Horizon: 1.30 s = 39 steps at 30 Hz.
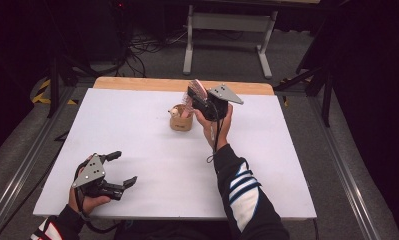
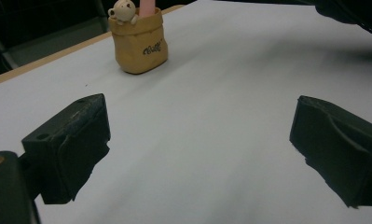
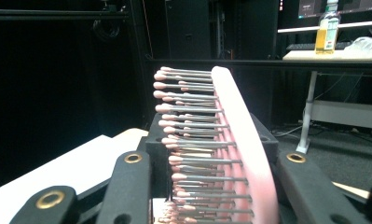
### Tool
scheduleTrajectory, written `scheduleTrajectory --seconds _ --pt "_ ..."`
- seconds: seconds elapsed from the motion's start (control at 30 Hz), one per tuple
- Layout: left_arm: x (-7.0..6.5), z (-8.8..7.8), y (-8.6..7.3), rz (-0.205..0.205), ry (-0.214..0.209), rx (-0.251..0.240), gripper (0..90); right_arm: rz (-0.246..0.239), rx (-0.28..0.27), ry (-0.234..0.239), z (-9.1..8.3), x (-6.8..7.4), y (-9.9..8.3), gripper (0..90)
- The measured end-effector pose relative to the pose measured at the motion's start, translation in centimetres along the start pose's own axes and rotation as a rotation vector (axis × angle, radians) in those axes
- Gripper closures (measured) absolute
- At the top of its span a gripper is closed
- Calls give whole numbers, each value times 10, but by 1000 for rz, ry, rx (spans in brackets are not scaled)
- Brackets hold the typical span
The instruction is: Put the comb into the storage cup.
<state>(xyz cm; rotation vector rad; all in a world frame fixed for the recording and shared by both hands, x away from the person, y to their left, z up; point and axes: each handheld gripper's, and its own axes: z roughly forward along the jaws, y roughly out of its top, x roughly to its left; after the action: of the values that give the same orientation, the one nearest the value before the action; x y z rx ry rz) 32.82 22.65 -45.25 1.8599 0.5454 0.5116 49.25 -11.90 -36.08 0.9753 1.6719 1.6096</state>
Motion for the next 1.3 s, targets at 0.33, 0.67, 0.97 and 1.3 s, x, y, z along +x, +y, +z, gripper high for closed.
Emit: scheduleTrajectory --seconds 0.33,0.67,0.97,1.3 --pt "0 -1 1 4 9 2 59 26 -4 -11 -5 -6 -6 618" --pt "-1 -2 1 8 11 -1 58 19 1 -56 -7 -9 -9 606" --pt "-3 -5 -1 6 27 7 58 -38 28 -78 -9 -9 -10 577" --pt "-2 -5 -1 5 38 8 59 -42 37 -104 -19 -24 -15 559"
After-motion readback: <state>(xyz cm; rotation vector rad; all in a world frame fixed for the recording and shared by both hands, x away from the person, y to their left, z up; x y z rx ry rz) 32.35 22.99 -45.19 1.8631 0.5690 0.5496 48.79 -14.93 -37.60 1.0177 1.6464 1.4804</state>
